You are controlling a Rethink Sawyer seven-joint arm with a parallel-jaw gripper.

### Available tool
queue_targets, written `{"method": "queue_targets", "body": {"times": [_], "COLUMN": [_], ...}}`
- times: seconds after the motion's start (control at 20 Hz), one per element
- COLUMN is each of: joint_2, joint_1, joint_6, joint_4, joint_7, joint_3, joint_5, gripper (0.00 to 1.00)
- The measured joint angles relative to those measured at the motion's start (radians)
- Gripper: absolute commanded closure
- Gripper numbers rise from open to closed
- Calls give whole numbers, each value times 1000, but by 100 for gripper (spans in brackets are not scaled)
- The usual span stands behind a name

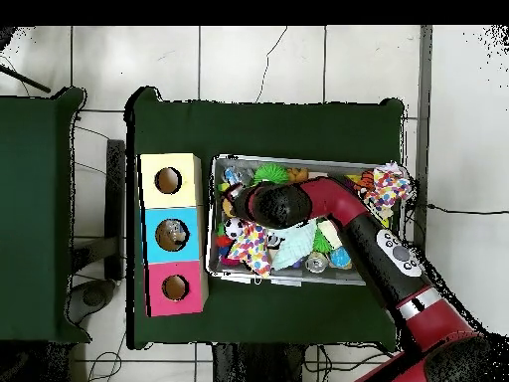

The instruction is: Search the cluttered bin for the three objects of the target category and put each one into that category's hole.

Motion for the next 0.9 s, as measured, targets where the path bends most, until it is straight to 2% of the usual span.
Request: {"method": "queue_targets", "body": {"times": [0.15, 0.45, 0.7, 0.9], "joint_2": [-22, -99, -133, -151], "joint_1": [13, 78, 112, 126], "joint_6": [-40, -253, -334, -345], "joint_4": [12, 34, 35, 35], "joint_7": [9, 43, 45, 45], "joint_3": [-13, -63, -93, -114], "joint_5": [-3, -4, -1, 24], "gripper": [0, 0, 0, 0]}}
